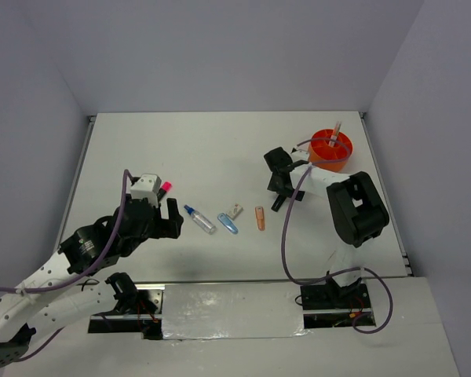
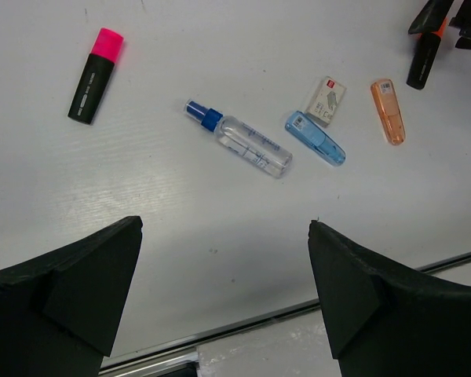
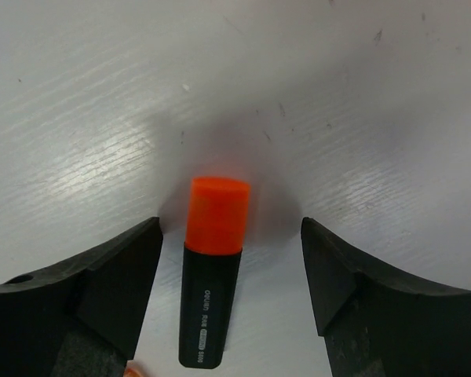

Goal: Sort the stationery into containers
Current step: Pick up the pen from the center of the board, then place the pen in the storage box.

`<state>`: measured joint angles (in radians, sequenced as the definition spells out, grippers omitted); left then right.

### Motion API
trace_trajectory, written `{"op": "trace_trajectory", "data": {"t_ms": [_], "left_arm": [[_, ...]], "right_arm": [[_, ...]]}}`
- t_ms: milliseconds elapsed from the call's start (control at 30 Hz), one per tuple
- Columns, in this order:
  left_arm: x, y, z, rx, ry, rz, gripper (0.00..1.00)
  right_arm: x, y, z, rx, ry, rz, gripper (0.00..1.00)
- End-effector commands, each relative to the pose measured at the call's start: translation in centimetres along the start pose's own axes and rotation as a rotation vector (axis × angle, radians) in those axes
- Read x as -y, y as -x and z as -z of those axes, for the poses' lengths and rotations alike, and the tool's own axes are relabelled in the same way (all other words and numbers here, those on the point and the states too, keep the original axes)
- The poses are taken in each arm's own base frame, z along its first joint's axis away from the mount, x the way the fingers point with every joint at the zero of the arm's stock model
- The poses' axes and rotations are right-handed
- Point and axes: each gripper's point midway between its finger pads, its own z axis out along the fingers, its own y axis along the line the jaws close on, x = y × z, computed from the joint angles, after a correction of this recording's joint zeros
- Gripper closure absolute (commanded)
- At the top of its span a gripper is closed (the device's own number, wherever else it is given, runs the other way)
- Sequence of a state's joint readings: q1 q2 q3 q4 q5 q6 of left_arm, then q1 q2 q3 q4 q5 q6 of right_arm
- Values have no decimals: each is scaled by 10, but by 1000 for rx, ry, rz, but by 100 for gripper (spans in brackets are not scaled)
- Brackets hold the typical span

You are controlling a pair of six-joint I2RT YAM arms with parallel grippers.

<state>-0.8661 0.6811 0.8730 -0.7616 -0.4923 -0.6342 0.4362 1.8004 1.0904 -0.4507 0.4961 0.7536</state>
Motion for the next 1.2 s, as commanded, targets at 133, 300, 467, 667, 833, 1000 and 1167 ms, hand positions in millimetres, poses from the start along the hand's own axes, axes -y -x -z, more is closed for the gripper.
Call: {"op": "trace_trajectory", "data": {"t_ms": [133,300,467,667,833,1000,1167], "left_arm": [[10,14,3,30,-40,9,1],[10,14,3,29,-41,9,1],[9,16,6,45,-47,19,1],[10,17,8,52,-57,21,1],[10,17,7,48,-56,19,1],[11,18,10,56,-72,23,1],[12,19,14,71,-94,32,1]], "right_arm": [[0,-2,-2,6,-4,-22,33],[-5,-5,2,-3,56,-27,58],[-14,-6,5,-22,171,-50,96],[-41,17,27,65,372,1,100],[-36,91,85,344,433,18,100],[15,180,119,659,379,-20,100],[79,243,129,866,310,-186,100]]}}
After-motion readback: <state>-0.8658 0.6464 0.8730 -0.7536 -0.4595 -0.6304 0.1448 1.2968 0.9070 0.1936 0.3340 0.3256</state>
